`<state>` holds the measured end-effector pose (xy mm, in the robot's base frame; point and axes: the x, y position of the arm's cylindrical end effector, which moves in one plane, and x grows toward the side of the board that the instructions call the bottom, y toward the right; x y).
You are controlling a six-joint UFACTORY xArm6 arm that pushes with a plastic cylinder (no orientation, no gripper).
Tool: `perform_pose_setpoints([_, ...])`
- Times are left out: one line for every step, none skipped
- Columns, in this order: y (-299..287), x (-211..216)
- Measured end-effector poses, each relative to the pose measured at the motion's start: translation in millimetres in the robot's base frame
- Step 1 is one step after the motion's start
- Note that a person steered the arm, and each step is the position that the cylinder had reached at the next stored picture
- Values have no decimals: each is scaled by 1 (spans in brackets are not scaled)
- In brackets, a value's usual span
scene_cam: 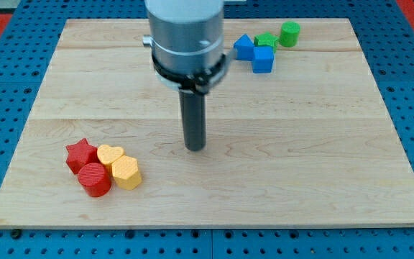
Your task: Point at the the center right of the board
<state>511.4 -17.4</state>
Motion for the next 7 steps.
perform_pose_setpoints([5,58])
perform_pose_setpoints([-27,106])
perform_pose_setpoints([-48,106])
perform_pose_setpoints([-53,107])
perform_pose_setpoints([-44,107])
perform_pose_setpoints([12,105])
perform_pose_setpoints([62,82])
